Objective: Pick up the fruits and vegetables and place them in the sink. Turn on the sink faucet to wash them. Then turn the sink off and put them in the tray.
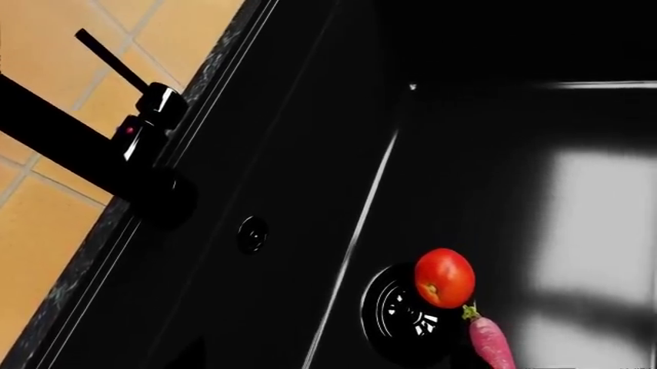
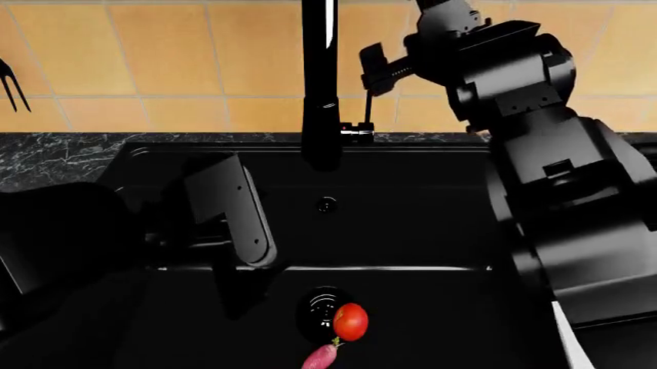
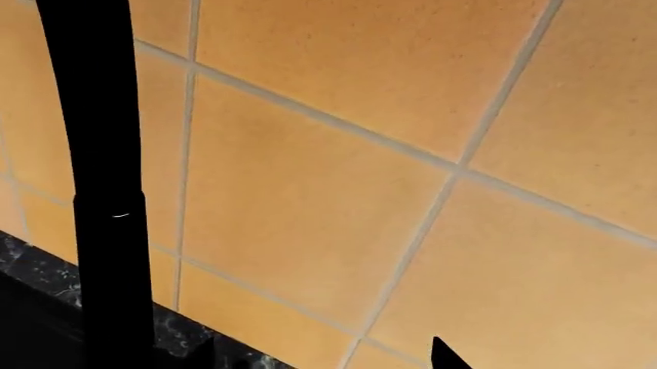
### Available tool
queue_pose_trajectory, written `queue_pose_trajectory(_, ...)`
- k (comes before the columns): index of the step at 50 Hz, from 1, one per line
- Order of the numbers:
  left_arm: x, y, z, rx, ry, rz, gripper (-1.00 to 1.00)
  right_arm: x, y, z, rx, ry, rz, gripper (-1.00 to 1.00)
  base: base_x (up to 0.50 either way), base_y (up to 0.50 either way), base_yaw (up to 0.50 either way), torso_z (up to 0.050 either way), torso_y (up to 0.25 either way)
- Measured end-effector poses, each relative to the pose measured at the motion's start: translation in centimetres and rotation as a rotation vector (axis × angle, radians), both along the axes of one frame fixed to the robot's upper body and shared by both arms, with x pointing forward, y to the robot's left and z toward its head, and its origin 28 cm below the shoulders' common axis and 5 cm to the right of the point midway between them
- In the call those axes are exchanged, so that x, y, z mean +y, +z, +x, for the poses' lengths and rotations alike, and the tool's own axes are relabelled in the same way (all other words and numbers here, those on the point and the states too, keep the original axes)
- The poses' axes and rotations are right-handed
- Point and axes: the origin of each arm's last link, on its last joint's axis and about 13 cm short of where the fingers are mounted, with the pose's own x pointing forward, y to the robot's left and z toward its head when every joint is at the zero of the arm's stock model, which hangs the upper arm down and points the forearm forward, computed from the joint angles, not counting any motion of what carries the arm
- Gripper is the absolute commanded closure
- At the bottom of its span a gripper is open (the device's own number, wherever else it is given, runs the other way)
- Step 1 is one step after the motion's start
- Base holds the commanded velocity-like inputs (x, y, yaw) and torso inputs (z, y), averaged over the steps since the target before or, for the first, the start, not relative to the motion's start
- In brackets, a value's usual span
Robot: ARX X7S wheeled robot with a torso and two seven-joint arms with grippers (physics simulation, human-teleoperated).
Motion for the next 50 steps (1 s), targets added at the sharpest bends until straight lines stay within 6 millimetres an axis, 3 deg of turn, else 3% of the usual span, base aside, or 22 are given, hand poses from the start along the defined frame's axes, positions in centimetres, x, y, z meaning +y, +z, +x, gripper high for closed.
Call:
queue_pose_trajectory(24, 0.2, 0.2, -0.1, -0.001, -0.004, 0.03, -1.0, 0.2, -0.7, 0.2, -0.009, 0.056, 0.063, -1.0, 0.0, 0.0, 0.0, 0.0, -0.063)
queue_pose_trajectory(41, 0.5, 3.5, -0.5, -0.01, 0.047, 0.077, -1.0, 0.3, -0.5, 0.3, -0.028, 0.08, 0.066, -1.0, 0.0, 0.0, 0.0, 0.0, 0.0)
queue_pose_trajectory(50, 0.5, 4.1, -0.6, 0.0, 0.062, 0.113, -1.0, 0.4, -0.3, 0.3, -0.037, 0.09, 0.065, -1.0, 0.0, 0.0, 0.0, 0.0, -0.129)
